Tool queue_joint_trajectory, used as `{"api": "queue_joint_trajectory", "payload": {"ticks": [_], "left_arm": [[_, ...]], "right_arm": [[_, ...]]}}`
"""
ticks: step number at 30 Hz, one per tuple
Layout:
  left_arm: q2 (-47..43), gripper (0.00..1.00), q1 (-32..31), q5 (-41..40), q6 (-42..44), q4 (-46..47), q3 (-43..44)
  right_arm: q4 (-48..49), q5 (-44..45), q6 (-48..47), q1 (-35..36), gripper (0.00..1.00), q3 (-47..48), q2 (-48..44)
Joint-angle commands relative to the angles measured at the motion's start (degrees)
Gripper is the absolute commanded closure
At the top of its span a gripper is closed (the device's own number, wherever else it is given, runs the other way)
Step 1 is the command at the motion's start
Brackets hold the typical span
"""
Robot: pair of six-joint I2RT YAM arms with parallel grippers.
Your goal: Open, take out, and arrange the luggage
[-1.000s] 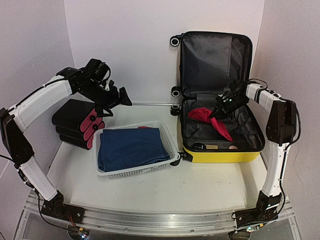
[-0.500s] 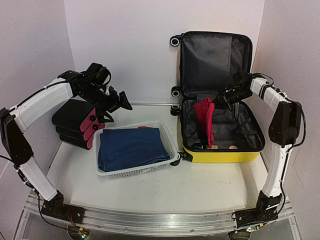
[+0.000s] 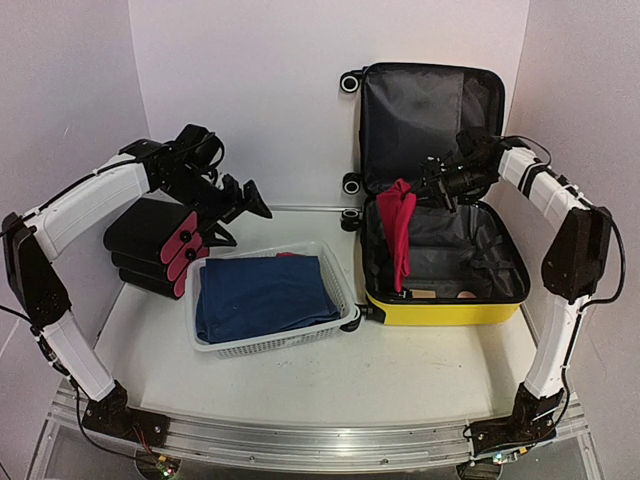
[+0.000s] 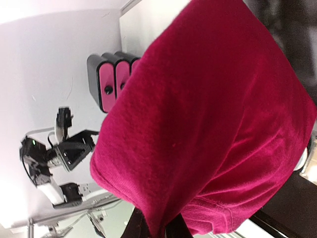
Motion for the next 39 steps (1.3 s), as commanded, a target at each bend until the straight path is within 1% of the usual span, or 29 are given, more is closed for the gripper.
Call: {"api": "queue_joint_trajectory", "payload": {"ticks": [1, 4, 6, 9, 11, 18, 22, 24, 27, 28, 30, 32, 36, 39], "left_arm": [[3.1, 0.03, 1.6, 7.3, -6.3, 0.9, 4.7], [4.7, 0.03, 2.1, 10.8, -15.0, 1.5, 4.6], [5.8, 0.04, 2.1, 13.7, -20.7, 3.5, 3.7], [7.1, 0.06, 1.7, 18.9, -29.5, 10.8, -0.2], [7.7, 0.07, 1.6, 19.8, -33.1, 14.8, -1.4], [9.7, 0.06, 1.0, 18.3, -35.5, 19.5, -2.2], [10.5, 0.16, 0.7, 18.6, -37.9, 26.5, -5.3], [10.6, 0.2, 0.7, 18.2, -37.3, 27.3, -6.2], [11.2, 0.21, 0.7, 18.1, -36.5, 28.0, -7.6], [11.5, 0.2, 0.7, 18.3, -36.4, 28.5, -8.1], [12.0, 0.11, 0.8, 18.5, -35.8, 29.0, -8.6], [11.7, 0.06, 0.8, 18.0, -36.1, 29.9, -9.1], [8.5, 0.05, 1.1, 15.5, -39.8, 32.8, -11.5], [5.2, 0.05, 1.3, 12.7, -45.1, 35.1, -16.1]], "right_arm": [[3.5, -1.6, -2.5, 3.0, 1.0, 1.6, -3.2], [3.8, -1.2, -2.5, 5.0, 1.0, 2.5, -2.9], [4.2, -0.7, -2.6, 6.6, 1.0, 2.6, -2.8], [4.9, 0.1, -2.9, 9.1, 1.0, 2.6, -2.8], [5.5, 0.6, -3.2, 10.6, 1.0, 2.6, -2.7], [7.2, 3.6, -4.1, 15.7, 1.0, 3.0, -1.8], [8.7, 5.1, -4.1, 18.7, 1.0, 3.9, -0.2], [9.3, 5.4, -4.1, 20.3, 1.0, 4.9, 1.2], [10.4, 6.0, -4.4, 23.0, 1.0, 6.8, 3.3], [10.6, 6.1, -4.6, 23.7, 1.0, 7.2, 3.9], [10.9, 6.1, -5.2, 24.9, 1.0, 7.5, 5.0], [11.0, 6.1, -5.4, 26.0, 1.0, 7.8, 5.9], [11.0, 5.9, -6.8, 27.6, 1.0, 6.8, 6.6], [11.0, 5.9, -7.4, 28.2, 1.0, 5.3, 6.4]]}}
